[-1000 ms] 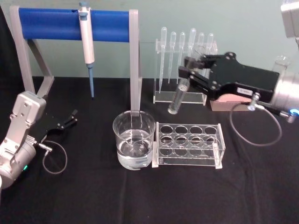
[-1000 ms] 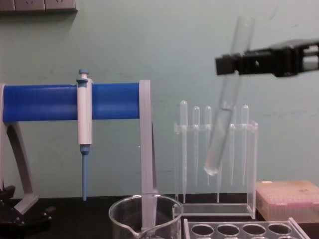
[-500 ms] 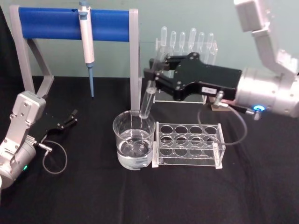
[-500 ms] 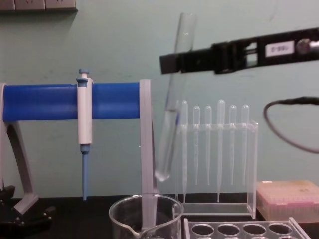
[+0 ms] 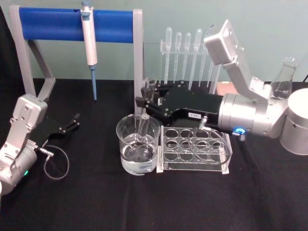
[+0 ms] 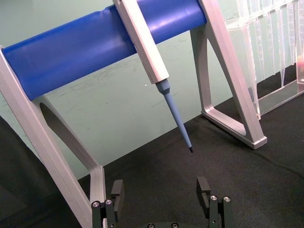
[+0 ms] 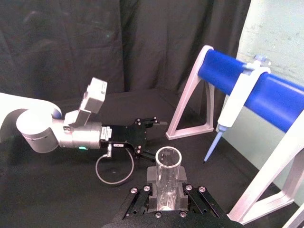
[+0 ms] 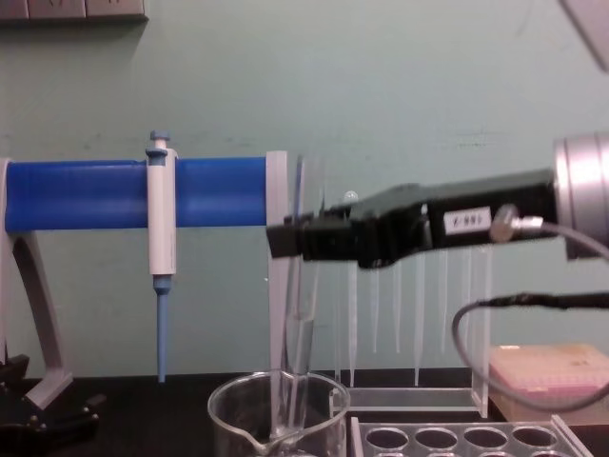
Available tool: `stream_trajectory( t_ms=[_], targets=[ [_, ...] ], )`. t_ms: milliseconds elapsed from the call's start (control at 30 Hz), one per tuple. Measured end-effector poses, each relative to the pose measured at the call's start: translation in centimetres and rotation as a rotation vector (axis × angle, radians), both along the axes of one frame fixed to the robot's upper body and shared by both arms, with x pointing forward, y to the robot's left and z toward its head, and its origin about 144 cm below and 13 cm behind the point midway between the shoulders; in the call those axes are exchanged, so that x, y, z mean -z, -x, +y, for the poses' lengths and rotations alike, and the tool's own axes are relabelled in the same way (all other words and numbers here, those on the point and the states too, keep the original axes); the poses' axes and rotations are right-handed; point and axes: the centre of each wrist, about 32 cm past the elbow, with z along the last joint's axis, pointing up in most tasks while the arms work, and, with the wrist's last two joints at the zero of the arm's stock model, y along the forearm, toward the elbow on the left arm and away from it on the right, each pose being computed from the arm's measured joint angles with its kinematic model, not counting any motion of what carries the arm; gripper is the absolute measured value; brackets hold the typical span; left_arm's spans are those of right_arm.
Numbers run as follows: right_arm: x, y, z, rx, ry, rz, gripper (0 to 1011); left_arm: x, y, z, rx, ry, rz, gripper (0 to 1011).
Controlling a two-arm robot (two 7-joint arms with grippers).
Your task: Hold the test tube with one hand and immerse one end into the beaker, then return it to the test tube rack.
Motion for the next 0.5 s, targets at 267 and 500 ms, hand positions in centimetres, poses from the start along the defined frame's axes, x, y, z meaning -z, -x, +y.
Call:
stream_trajectory(
  t_ms=[267,500],
  targets=[
    [2.6,-0.7,0.9,0.001,0.0,0.007,236,0.0,0.0,0.0,0.0,0.0,0.0,1000],
    [4.3,-1.0,1.3,0.014,0.008,0.006,236,0.0,0.0,0.0,0.0,0.0,0.0,1000]
  ],
)
